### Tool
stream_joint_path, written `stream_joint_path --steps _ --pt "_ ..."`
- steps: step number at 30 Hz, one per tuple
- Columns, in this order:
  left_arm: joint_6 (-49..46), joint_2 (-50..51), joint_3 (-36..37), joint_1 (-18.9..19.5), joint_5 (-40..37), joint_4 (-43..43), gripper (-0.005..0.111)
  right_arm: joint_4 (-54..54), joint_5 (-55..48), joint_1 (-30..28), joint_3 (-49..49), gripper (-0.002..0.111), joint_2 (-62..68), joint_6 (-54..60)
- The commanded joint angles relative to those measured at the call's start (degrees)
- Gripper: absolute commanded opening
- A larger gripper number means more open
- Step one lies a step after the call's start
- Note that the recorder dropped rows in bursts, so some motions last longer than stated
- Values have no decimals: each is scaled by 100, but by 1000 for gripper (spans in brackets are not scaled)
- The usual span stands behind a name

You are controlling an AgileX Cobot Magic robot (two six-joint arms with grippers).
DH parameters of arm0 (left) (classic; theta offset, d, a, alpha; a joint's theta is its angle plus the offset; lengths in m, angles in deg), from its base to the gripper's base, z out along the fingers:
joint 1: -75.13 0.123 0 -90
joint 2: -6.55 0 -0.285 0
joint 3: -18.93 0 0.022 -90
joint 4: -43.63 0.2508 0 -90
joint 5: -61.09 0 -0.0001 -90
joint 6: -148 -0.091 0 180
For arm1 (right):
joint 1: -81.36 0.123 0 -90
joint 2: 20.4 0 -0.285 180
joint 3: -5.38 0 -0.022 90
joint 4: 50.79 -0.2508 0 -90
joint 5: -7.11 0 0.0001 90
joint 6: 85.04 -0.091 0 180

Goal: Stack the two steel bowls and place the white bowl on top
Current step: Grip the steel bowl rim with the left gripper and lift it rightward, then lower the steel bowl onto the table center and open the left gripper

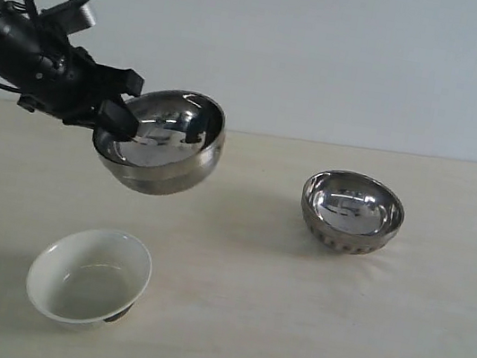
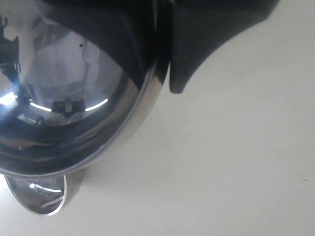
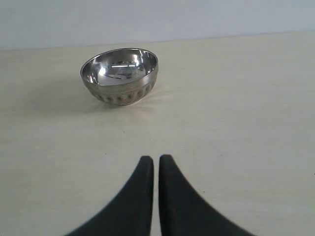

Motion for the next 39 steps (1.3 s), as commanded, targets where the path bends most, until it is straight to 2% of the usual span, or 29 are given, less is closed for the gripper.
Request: stream_joint_path --steps 1,6,10,16,30,39 --pt "126 2 -26 -595 -58 120 4 35 38 -38 3 0 14 19" --pt "126 115 -26 -1156 55 147 4 35 38 -38 3 0 14 19" --pt "126 257 -26 -1385 119 199 4 35 38 -38 3 0 14 19" --pt "126 553 -26 -1397 -74 281 4 35 38 -38 3 0 14 19" --pt "17 1249 -26 -1397 17 297 4 35 38 -38 3 0 14 19" --pt "17 1366 -26 -1397 17 320 4 35 38 -38 3 0 14 19"
